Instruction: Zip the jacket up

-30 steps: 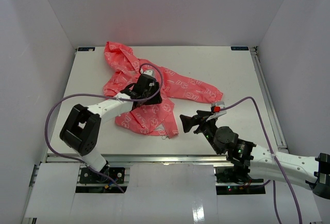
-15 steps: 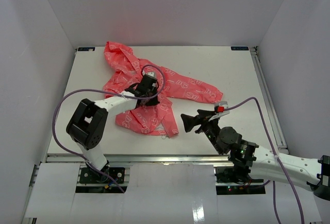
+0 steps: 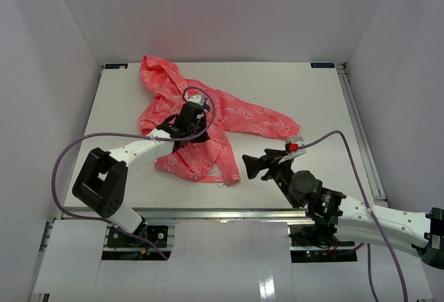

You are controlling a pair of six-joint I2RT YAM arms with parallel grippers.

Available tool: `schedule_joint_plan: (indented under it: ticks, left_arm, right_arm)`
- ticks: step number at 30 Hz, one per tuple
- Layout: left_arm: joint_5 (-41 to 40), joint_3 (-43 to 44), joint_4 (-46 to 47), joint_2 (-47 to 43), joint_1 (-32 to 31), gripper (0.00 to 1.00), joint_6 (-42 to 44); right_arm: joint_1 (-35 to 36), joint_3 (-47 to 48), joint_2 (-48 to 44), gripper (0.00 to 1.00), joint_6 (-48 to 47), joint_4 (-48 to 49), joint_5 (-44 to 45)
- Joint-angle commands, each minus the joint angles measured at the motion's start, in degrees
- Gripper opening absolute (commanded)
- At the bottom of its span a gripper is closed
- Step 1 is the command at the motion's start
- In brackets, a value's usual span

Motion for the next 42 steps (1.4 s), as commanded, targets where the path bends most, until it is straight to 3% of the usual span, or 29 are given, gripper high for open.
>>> schedule_joint_plan:
  ticks: [1,5,7,9,10,12,15,17,20,22,24,26,28,31,34,36,38,42]
  left_arm:
    - [-4.0,-3.5,-3.1,-10.2,0.0,0.0,0.2]
    - [-1.6,-17.4,-2.1,-22.0,-0.2,0.0,-2.2]
    - [3.5,-22.1,0.6,-27.3,-0.1,0.0,-2.4]
    - [3.6,-25.5,0.2,-31.5,-0.1,0.0,-4.1]
    - [3.1,-26.7,-0.8,-33.1,-0.2,0.15,-4.3]
    - [0.8,-27.0,-2.6,-36.3,-0.2,0.27,-5.1]
    - [-0.3,-27.4,-4.4,-42.8,-0.1,0.19,-5.9]
    - [-1.0,-28.2,-4.3,-47.1,-0.1,0.33,-6.8]
    - [-2.0,-28.8,-3.9,-50.7,-0.1,0.3,-6.9]
    - [-2.3,-29.8,-3.5,-51.5,-0.1,0.19,-7.3]
    - [-0.6,-31.5,-1.0,-51.9,-0.1,0.18,-7.2]
    - [0.9,-32.9,0.4,-51.5,-0.1,0.17,-7.2]
    - [1.3,-33.4,0.7,-50.9,-0.1,0.15,-7.1]
    - [1.5,-34.9,1.9,-51.2,-0.1,0.2,-7.9]
    - [1.7,-36.2,3.1,-51.4,-0.1,0.25,-8.3]
    - [3.2,-36.8,5.1,-51.1,-0.1,0.35,-8.3]
    - [5.5,-35.5,7.7,-48.4,-0.1,0.53,-6.7]
    - [7.0,-27.5,6.1,-37.7,-0.3,0.61,-5.0]
  right_arm:
    - [0.3,2.2,0.3,0.95,0.5,2.0,1.9]
    - [0.2,3.1,2.6,0.95,-0.5,2.4,0.8]
    - [0.1,3.8,3.6,0.94,-0.9,2.5,1.1]
    - [0.1,4.4,5.7,0.93,-1.2,2.6,1.1]
    - [0.0,4.7,6.5,0.93,-1.3,2.6,0.6]
    - [-0.3,5.9,8.5,0.93,-1.5,3.0,-1.3]
    - [-0.6,11.5,13.2,0.95,-3.8,2.1,-6.3]
    - [-0.6,16.8,17.1,0.96,-7.6,1.8,-7.5]
    - [-2.4,28.8,26.3,0.98,-14.7,-3.6,-12.0]
    - [-3.7,36.6,32.1,1.0,-19.0,-12.4,-12.4]
    - [-9.0,36.5,36.0,1.0,-17.2,-14.3,-32.5]
    - [-15.5,33.2,36.4,1.0,-13.2,-7.1,-46.9]
    - [-18.0,32.2,38.1,1.0,-13.9,-6.4,-56.6]
    - [-19.0,36.1,42.1,0.99,-18.9,-13.0,-56.3]
    - [-21.2,38.7,45.8,0.99,-18.3,-16.5,-57.1]
    - [-22.3,38.2,47.4,1.0,-16.3,-16.4,-56.2]
    - [-22.5,35.2,46.5,1.0,-13.9,-13.9,-52.6]
    - [-23.7,26.9,41.4,1.0,-8.0,-9.8,-44.0]
